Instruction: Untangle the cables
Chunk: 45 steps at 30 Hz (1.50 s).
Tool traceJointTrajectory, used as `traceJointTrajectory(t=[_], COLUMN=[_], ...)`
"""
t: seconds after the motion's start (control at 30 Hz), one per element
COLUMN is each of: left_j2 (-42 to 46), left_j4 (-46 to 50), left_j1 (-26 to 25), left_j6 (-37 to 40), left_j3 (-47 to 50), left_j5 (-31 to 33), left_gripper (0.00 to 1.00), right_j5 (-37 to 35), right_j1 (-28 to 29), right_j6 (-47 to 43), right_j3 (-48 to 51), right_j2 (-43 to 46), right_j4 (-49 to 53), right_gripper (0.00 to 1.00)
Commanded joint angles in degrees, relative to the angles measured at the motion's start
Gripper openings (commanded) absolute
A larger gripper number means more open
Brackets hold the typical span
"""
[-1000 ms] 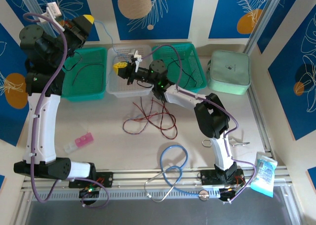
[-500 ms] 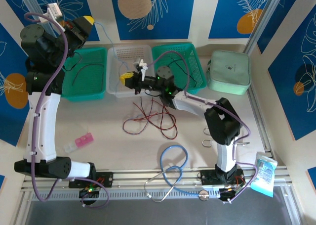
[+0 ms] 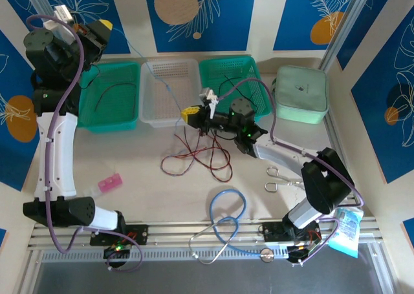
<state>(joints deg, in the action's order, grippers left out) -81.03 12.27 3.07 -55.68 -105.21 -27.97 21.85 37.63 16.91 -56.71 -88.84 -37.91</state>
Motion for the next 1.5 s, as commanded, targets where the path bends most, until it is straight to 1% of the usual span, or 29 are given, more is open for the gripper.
traceJointTrajectory(t=[0.0, 0.27, 0.33, 0.43, 0.53, 0.6, 0.7, 0.8, 0.97, 1.03, 1.13, 1.23, 1.3, 1.4, 1.47], left_j2=[0.4, -0.3, -0.5, -0.5, 0.5, 1.8, 3.3, 3.2, 0.4, -1.4, -5.0, -9.0, -11.6, -14.8, -15.7], left_j4=[-3.2, -3.7, -5.0, -7.8, -8.5, -9.0, -10.7, -13.7, -18.1, -21.5, -25.6, -30.1, -34.2, -39.1, -41.1], left_j1=[1.0, 2.2, 2.2, 1.7, -1.8, -4.8, -7.8, -9.6, -11.0, -11.5, -12.8, -13.6, -13.6, -13.8, -14.4], left_j6=[-1.2, -1.6, -2.2, -3.7, -2.2, 0.0, 0.5, -0.9, -2.8, -5.2, -7.8, -10.8, -14.7, -20.0, -22.2], left_j3=[-0.3, -1.6, -0.9, 1.9, 6.7, 10.8, 16.2, 19.9, 21.1, 20.6, 17.2, 11.9, 7.7, 2.1, 0.2], left_j5=[-1.1, -1.6, -2.8, -6.8, -9.7, -10.0, -9.3, -9.2, -9.0, -8.8, -8.9, -9.5, -10.0, -10.6, -10.9], left_gripper=[0.00, 0.00, 0.00, 0.00, 0.00, 0.00, 0.00, 0.00, 0.00, 0.00, 0.00, 0.00, 0.00, 0.00, 0.00], right_j5=[-0.7, -0.9, -1.0, -0.1, 1.1, 2.4, 4.2, 6.3, 8.9, 9.5, 10.0, 9.5, 8.9, 7.1, 5.2], right_j1=[-0.9, -2.6, -2.6, -2.5, -1.7, -1.2, -0.2, 0.9, 3.2, 4.1, 5.6, 6.2, 6.3, 6.2, 5.7], right_j6=[-1.4, -1.9, -2.4, -2.4, -1.9, -1.5, -1.9, -4.2, -8.2, -9.4, -11.7, -14.6, -16.6, -18.5, -19.2], right_j3=[2.0, 7.3, 7.8, 7.1, 4.1, 0.5, -4.6, -9.2, -12.2, -12.2, -13.3, -14.7, -16.0, -16.2, -16.0], right_j2=[3.7, 9.7, 10.8, 12.2, 12.1, 10.7, 8.7, 7.5, 7.0, 6.8, 5.8, 4.4, 3.6, 3.1, 2.8], right_j4=[1.9, 4.3, 5.3, 5.9, 5.9, 6.0, 7.1, 11.3, 18.4, 20.6, 25.4, 31.5, 36.1, 38.2, 38.4], right_gripper=[0.00, 0.00, 0.00, 0.00, 0.00, 0.00, 0.00, 0.00, 0.00, 0.00, 0.00, 0.00, 0.00, 0.00, 0.00])
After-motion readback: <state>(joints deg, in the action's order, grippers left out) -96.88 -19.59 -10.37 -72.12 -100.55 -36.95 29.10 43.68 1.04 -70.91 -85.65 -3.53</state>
